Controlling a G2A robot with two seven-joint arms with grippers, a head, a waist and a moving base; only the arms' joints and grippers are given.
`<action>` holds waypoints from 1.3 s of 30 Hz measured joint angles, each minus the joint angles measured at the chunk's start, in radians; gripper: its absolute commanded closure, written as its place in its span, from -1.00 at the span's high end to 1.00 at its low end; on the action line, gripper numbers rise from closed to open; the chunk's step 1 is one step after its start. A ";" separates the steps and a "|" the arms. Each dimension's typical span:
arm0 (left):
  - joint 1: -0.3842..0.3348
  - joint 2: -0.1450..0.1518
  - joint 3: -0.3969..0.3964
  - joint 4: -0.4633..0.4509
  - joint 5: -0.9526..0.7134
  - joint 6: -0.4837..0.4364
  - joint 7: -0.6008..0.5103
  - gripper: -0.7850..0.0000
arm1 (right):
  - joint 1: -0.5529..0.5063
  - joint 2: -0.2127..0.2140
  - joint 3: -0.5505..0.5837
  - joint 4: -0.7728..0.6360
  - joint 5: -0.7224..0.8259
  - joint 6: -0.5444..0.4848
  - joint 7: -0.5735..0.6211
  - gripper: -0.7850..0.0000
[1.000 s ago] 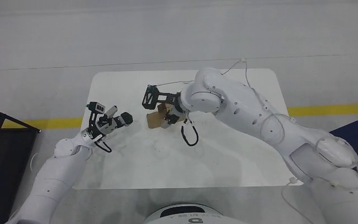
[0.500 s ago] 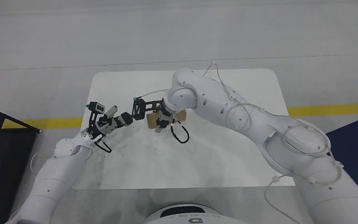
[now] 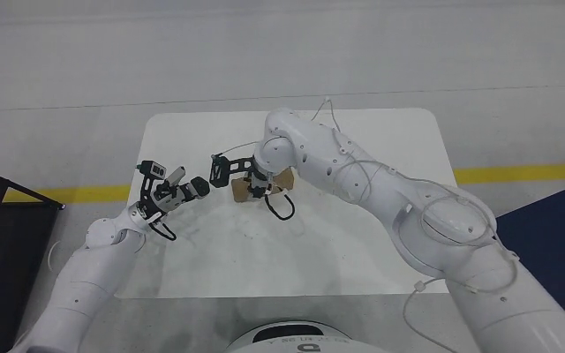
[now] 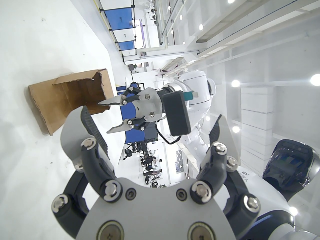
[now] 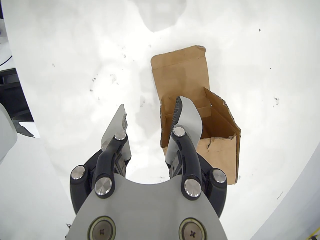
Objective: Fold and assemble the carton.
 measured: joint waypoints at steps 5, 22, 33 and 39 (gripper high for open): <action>0.000 0.000 0.000 0.000 0.000 0.000 0.000 1.00 | 0.008 -0.028 -0.007 0.042 -0.024 0.013 0.016 -0.49; 0.000 0.000 0.000 0.000 0.000 0.000 0.000 1.00 | 0.020 -0.030 0.056 0.040 -0.061 0.067 -0.030 -1.00; 0.000 0.000 0.000 0.000 0.000 0.000 0.000 1.00 | -0.066 0.110 0.231 -0.159 -0.124 0.121 -0.173 -1.00; 0.000 0.000 0.000 0.000 0.000 0.000 0.000 1.00 | -0.238 0.240 0.418 -0.361 -0.185 0.104 -0.250 -1.00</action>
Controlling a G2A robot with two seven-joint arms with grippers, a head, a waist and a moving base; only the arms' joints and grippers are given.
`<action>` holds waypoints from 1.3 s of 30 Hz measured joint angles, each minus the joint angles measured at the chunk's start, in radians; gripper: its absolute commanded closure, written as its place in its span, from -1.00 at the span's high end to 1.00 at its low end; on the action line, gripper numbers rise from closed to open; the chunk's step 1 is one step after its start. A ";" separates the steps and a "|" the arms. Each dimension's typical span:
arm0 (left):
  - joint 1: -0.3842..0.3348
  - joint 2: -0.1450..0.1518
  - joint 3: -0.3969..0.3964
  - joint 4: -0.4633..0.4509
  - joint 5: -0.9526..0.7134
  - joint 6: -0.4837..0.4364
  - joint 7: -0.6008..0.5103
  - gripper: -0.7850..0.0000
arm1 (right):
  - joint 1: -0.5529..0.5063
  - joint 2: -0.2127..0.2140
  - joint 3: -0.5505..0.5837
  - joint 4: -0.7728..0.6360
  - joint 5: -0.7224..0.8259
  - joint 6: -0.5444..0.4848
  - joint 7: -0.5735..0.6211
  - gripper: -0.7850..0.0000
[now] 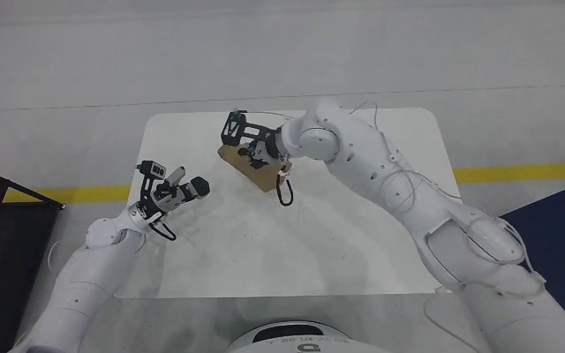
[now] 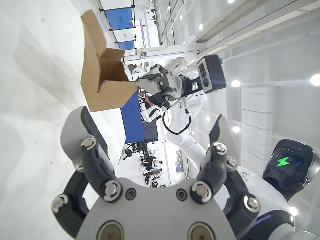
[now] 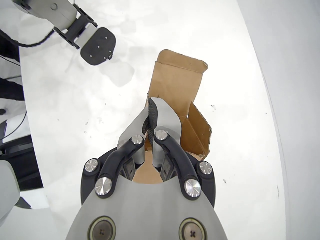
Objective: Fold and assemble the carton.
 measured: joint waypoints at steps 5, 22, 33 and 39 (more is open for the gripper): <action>-0.006 -0.001 -0.006 -0.046 0.072 0.008 0.066 1.00 | -0.157 0.078 0.132 -0.168 -0.024 -0.058 0.018 -1.00; -0.083 -0.009 0.051 -0.279 0.593 0.386 0.321 0.15 | -0.325 0.149 0.252 -0.328 -0.050 -0.133 0.025 -1.00; -0.100 -0.021 0.087 -0.333 0.712 0.510 0.368 -0.65 | -0.322 0.154 0.245 -0.316 -0.051 -0.143 0.005 -1.00; -0.101 -0.026 0.090 -0.331 0.740 0.502 0.372 -1.00 | -0.329 0.158 0.243 -0.319 -0.057 -0.131 -0.003 -0.79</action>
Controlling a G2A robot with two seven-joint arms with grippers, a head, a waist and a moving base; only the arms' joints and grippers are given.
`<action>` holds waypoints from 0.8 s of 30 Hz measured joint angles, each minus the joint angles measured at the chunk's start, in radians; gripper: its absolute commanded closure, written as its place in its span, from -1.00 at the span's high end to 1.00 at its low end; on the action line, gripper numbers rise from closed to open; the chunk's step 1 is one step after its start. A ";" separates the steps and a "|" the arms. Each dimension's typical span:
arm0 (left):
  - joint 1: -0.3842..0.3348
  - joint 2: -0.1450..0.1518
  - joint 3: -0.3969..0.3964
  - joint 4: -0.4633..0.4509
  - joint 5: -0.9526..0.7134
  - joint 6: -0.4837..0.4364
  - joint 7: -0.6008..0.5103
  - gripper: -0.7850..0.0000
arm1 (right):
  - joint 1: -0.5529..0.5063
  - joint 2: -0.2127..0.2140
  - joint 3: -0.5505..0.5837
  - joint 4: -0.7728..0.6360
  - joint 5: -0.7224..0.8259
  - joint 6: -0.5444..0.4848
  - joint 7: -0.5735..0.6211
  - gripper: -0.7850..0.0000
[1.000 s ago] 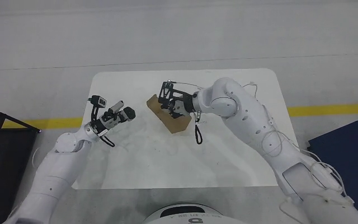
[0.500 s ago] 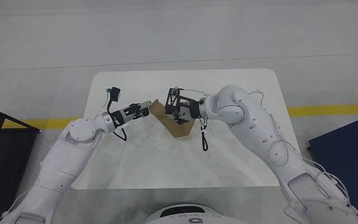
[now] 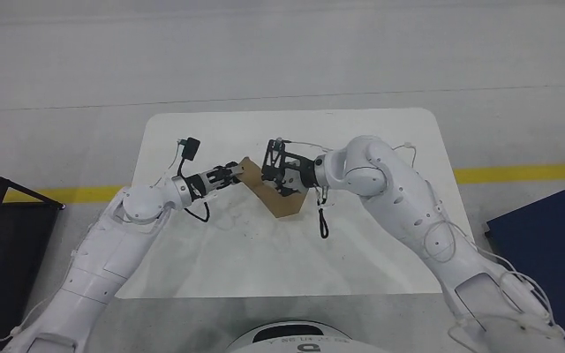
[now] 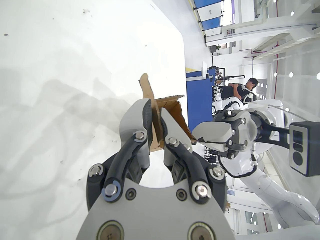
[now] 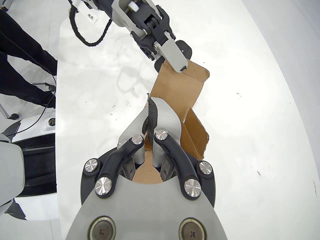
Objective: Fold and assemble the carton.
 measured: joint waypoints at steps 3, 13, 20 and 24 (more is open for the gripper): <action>0.002 0.000 -0.007 -0.012 0.031 -0.014 0.009 -1.00 | -0.001 0.001 -0.004 -0.002 -0.001 0.006 -0.002 1.00; 0.044 0.009 -0.048 -0.162 0.208 -0.044 0.091 -0.95 | -0.065 0.029 0.080 -0.069 -0.034 0.034 -0.059 1.00; 0.065 0.005 -0.033 -0.224 0.263 -0.010 0.093 1.00 | -0.201 0.066 0.196 -0.177 -0.082 0.068 -0.095 1.00; 0.060 -0.001 -0.024 -0.219 0.265 -0.013 0.101 1.00 | -0.247 0.077 0.225 -0.202 -0.082 0.076 -0.095 1.00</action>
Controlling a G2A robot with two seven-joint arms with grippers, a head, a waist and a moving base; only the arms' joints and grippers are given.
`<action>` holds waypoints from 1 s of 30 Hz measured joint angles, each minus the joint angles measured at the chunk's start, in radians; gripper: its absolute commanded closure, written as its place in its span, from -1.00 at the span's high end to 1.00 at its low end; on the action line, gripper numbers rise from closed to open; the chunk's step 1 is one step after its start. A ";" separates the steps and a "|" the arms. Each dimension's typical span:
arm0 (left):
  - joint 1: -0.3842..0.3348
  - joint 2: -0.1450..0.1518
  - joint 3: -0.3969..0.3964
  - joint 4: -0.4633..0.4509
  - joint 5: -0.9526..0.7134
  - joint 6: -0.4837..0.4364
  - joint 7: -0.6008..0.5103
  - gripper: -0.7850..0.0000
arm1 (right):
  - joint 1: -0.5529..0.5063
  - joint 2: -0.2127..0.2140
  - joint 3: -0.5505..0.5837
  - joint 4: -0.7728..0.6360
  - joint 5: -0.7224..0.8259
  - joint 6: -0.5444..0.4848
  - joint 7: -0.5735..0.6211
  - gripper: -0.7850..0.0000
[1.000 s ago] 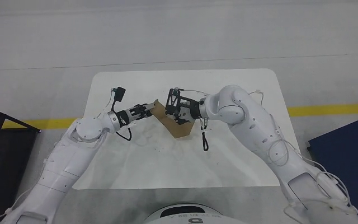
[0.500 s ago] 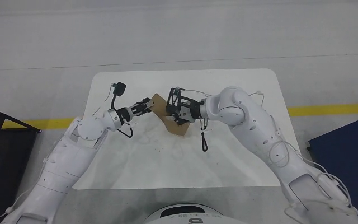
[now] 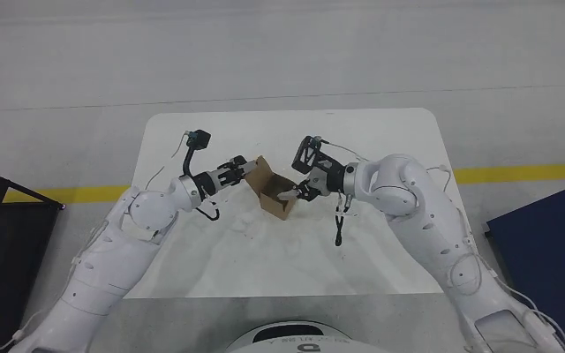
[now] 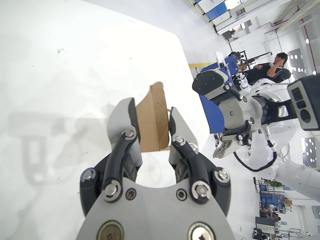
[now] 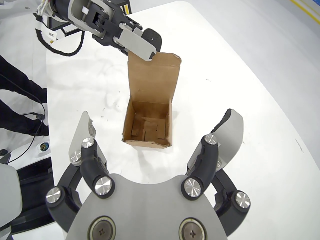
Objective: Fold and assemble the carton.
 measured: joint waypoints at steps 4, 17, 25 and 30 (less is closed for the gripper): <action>0.011 -0.002 -0.012 -0.008 -0.044 -0.054 -0.004 1.00 | -0.014 0.003 0.015 0.025 0.051 0.036 0.003 1.00; 0.177 0.022 -0.209 0.038 -0.250 -0.283 -0.022 1.00 | 0.094 -0.018 -0.035 0.187 0.207 0.239 0.074 1.00; 0.257 0.031 -0.293 0.078 -0.286 -0.331 -0.020 1.00 | 0.182 -0.041 -0.086 0.315 0.318 0.244 0.094 0.54; 0.268 0.029 -0.289 0.075 -0.295 -0.349 -0.063 1.00 | 0.217 -0.051 -0.134 0.338 0.283 0.295 0.140 0.07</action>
